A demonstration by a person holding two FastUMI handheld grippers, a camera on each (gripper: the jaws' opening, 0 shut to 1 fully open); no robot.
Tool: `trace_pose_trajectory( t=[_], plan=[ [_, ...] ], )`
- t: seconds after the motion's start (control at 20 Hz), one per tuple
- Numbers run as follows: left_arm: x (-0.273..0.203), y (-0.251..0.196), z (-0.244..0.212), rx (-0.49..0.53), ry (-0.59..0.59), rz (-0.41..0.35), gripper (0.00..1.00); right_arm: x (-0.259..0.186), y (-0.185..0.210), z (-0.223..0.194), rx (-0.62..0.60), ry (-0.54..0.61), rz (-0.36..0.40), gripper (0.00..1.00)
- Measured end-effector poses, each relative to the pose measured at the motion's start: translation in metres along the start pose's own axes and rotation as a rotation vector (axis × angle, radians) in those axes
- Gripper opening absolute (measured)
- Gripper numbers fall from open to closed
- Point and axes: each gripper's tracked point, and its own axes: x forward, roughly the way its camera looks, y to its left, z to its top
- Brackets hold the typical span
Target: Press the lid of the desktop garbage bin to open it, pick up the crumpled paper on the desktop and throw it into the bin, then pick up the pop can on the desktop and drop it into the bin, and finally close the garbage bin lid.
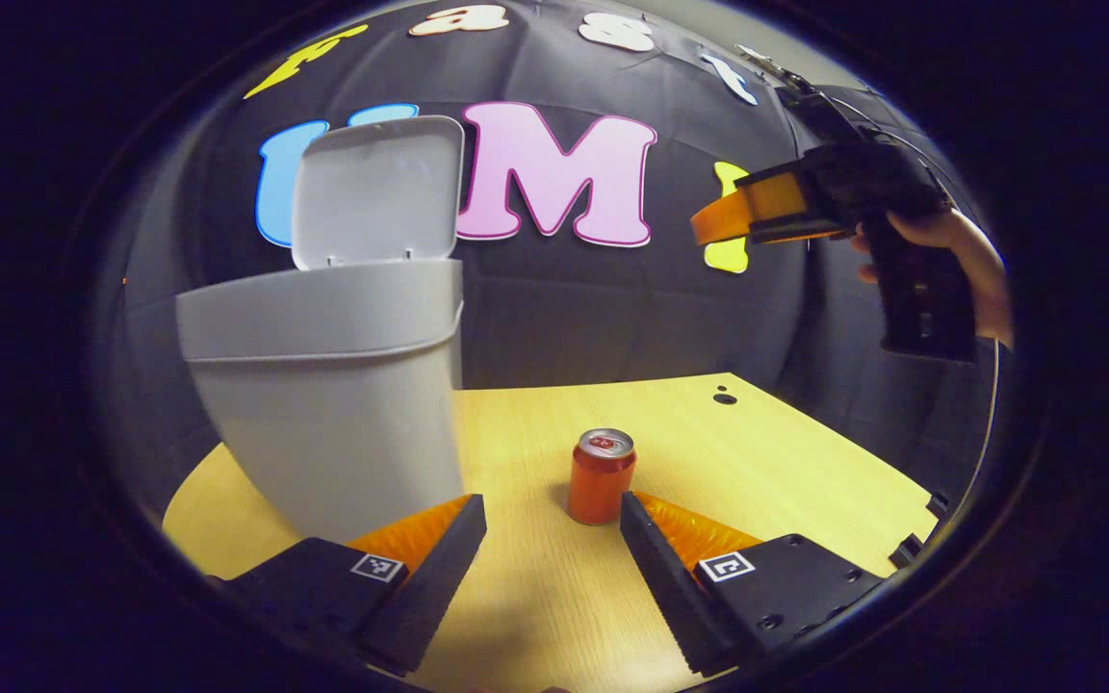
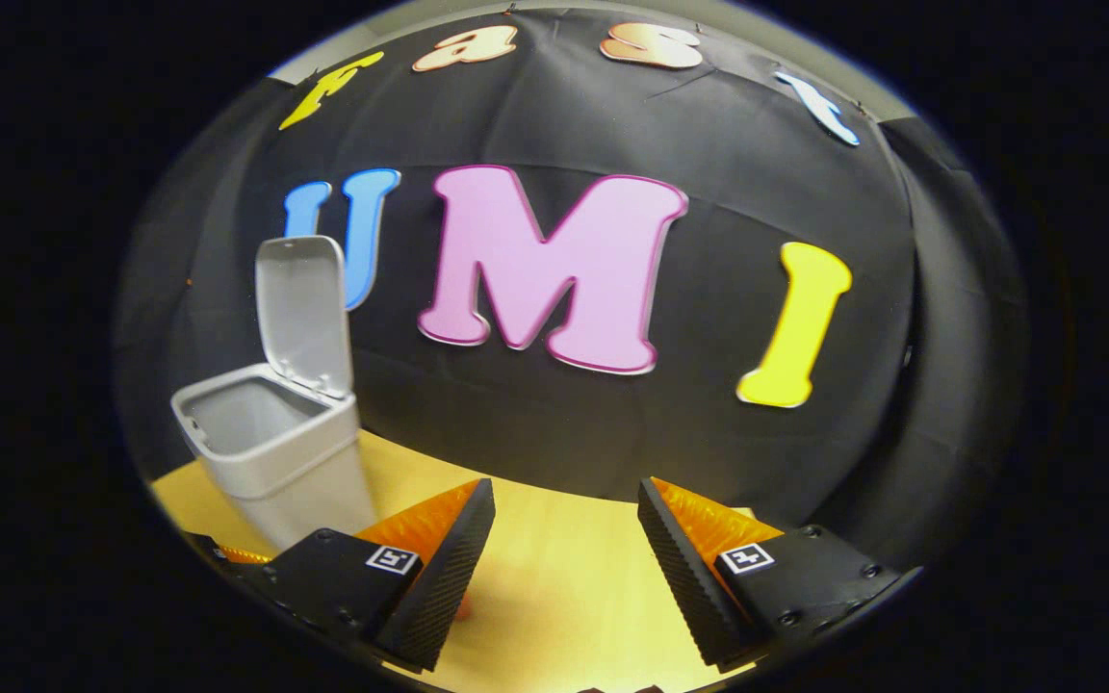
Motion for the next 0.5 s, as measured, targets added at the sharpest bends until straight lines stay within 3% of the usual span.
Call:
trace_pose_trajectory(
  t=[0.2,0.5],
  plan=[
    [0.048,-0.018,-0.024,0.034,0.03,-0.048,0.95,-0.016,-0.06,-0.033,-0.018,0.005,-0.129,0.98],
    [0.109,-0.032,-0.036,0.085,0.041,-0.092,0.95,-0.036,-0.121,-0.068,0.057,-0.002,-0.282,0.97]
  ],
)
